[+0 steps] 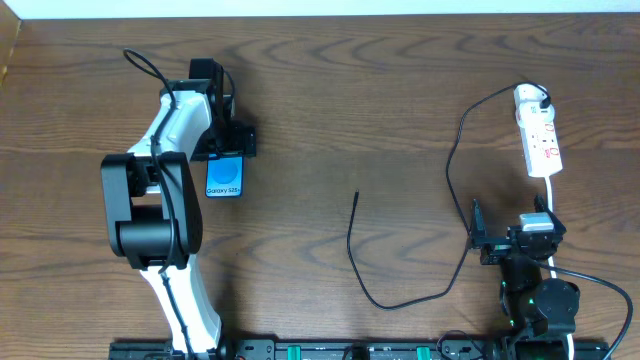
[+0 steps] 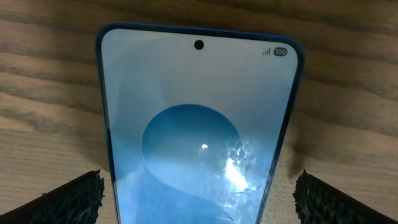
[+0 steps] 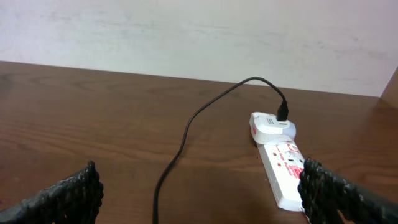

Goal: Plug charger to phone and switch on socket
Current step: 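Lower the left gripper onto the phone's bottom edge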

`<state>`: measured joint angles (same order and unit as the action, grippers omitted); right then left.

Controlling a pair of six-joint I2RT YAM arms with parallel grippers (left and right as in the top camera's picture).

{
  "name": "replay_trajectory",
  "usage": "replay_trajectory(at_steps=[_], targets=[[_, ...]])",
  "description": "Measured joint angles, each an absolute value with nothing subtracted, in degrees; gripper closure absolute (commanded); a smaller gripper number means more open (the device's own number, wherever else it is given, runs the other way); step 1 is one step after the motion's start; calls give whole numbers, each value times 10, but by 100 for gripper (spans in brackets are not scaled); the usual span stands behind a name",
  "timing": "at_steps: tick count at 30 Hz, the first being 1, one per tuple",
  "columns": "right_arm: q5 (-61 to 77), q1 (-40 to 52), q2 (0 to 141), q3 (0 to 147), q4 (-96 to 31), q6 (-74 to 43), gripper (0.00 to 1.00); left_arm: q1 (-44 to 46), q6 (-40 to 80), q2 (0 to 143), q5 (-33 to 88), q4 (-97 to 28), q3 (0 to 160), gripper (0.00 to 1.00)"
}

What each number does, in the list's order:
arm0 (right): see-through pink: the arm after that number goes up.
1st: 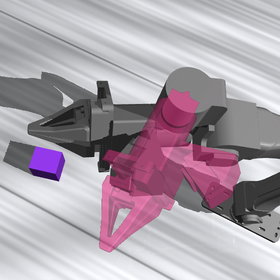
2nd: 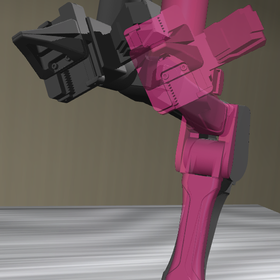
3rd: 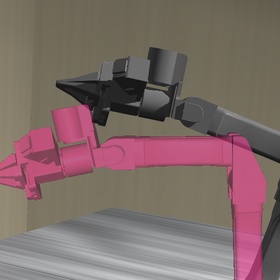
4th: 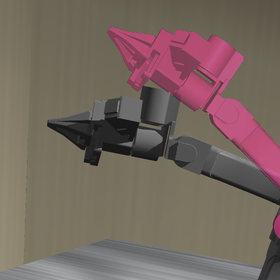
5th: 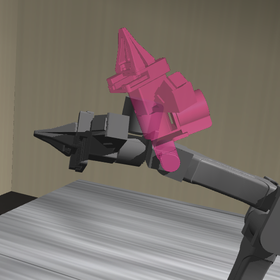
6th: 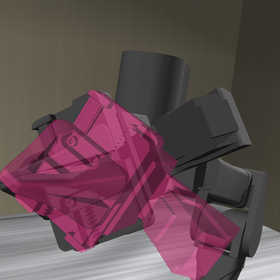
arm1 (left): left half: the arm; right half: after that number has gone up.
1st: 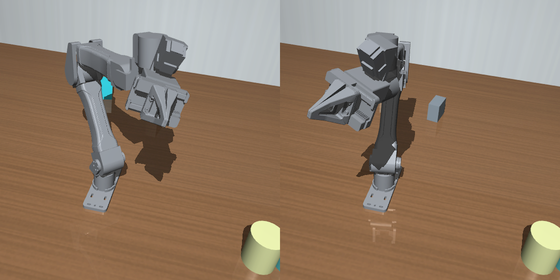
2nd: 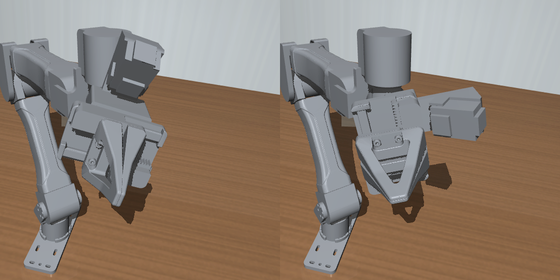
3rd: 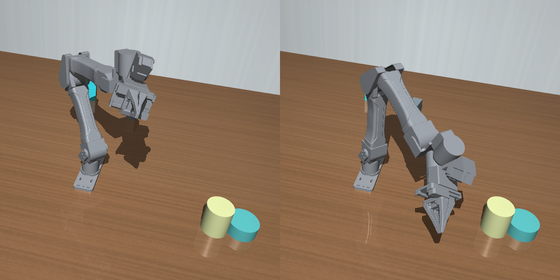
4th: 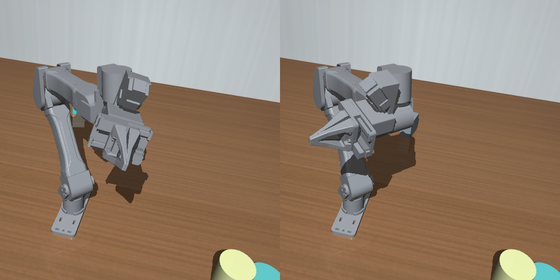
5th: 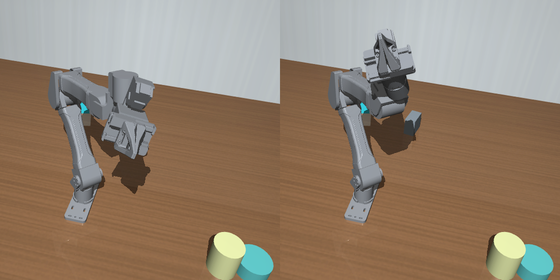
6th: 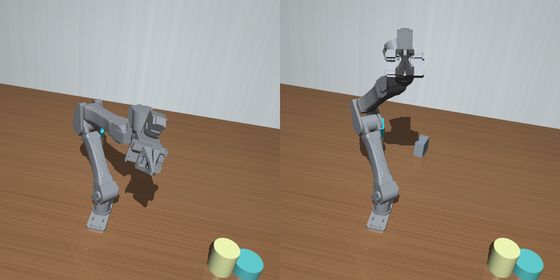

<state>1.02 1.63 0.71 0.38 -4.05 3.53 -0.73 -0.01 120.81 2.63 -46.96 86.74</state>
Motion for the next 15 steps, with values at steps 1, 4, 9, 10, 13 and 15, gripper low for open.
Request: replay_trajectory(at_steps=[1, 4, 9, 10, 13, 15], targets=[[10, 16, 7, 4, -41, 35, 1, -7, 0, 1210, 26, -468, 867, 2], [10, 16, 7, 4, -41, 35, 1, -8, 0, 1211, 26, -463, 867, 2], [10, 16, 7, 4, -41, 35, 1, -12, 0, 1211, 26, -462, 867, 2], [10, 16, 7, 4, -41, 35, 1, -14, 0, 1211, 26, -462, 867, 2], [10, 16, 7, 4, -41, 35, 1, -20, 0, 1211, 26, -462, 866, 2], [10, 16, 7, 4, -41, 35, 1, -24, 0, 1211, 27, -462, 862, 2]])
